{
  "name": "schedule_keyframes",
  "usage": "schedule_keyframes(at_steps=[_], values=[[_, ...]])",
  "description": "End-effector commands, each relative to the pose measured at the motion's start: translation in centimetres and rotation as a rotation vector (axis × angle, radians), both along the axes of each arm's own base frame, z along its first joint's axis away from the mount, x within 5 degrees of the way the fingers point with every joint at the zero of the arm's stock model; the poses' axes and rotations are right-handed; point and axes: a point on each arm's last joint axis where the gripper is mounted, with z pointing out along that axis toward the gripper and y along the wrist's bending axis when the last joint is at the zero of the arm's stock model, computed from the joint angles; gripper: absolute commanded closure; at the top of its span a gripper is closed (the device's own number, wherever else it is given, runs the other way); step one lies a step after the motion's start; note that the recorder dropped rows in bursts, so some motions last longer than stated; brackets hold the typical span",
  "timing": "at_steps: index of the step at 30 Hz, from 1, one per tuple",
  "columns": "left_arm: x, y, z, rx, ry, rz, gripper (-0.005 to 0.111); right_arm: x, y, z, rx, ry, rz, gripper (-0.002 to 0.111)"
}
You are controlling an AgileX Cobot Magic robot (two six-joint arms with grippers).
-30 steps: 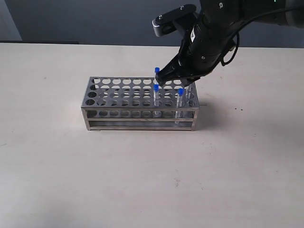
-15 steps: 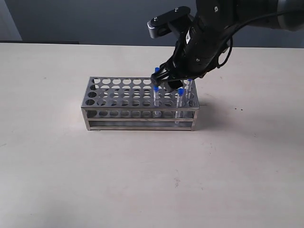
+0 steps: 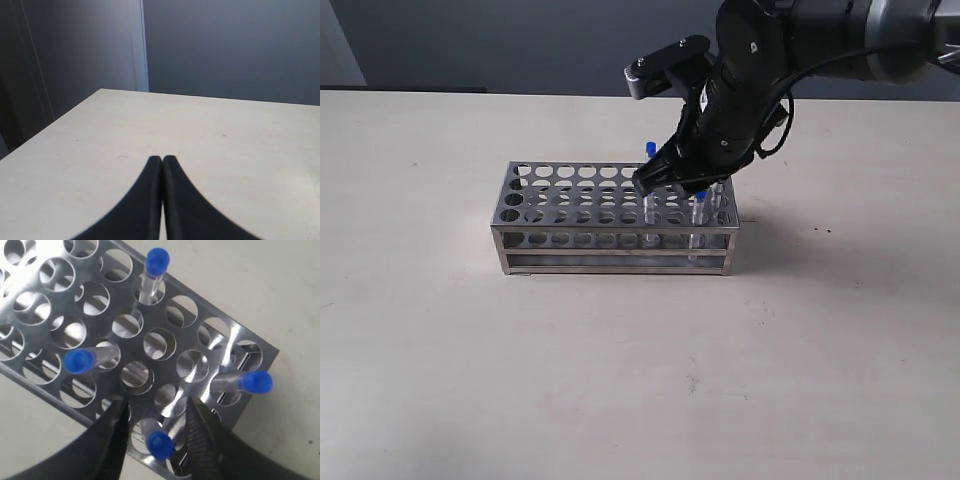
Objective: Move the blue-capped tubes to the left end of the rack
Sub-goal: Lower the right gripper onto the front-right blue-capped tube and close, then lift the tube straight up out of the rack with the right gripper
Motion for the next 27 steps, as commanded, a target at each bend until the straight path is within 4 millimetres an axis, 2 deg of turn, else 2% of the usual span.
schedule_keyframes(at_steps=[1,6,8,12,17,20,21,22,25,27], values=[[0.1,0.0,0.0,-0.007,-0.005,-0.007,0.106,0.4,0.2,-1.1,-0.021,0.003,0.005,0.071],[0.1,0.0,0.0,-0.007,-0.005,-0.007,0.106,0.5,0.1,-1.5,-0.049,0.009,0.011,0.071],[0.1,0.0,0.0,-0.007,-0.005,-0.007,0.106,0.5,0.1,-1.5,-0.049,0.009,0.011,0.076],[0.1,0.0,0.0,-0.007,-0.005,-0.007,0.106,0.5,0.1,-1.5,-0.049,0.009,0.011,0.109],[0.1,0.0,0.0,-0.007,-0.005,-0.007,0.106,0.4,0.1,-1.3,-0.039,0.016,-0.012,0.108],[0.1,0.0,0.0,-0.007,-0.005,-0.007,0.106,-0.1,-0.2,0.9,0.007,-0.019,-0.028,0.108],[0.1,0.0,0.0,-0.007,-0.005,-0.007,0.106,-0.4,-0.4,2.6,0.045,-0.059,-0.025,0.108],[0.1,0.0,0.0,-0.007,-0.005,-0.007,0.106,-0.6,-0.5,3.4,0.06,-0.076,-0.025,0.108],[0.1,0.0,0.0,-0.007,-0.005,-0.007,0.106,-1.7,-0.8,7.4,0.165,-0.165,-0.016,0.108],[0.1,0.0,0.0,-0.007,-0.005,-0.007,0.106,-2.1,-0.1,8.8,0.227,-0.202,0.017,0.109]])
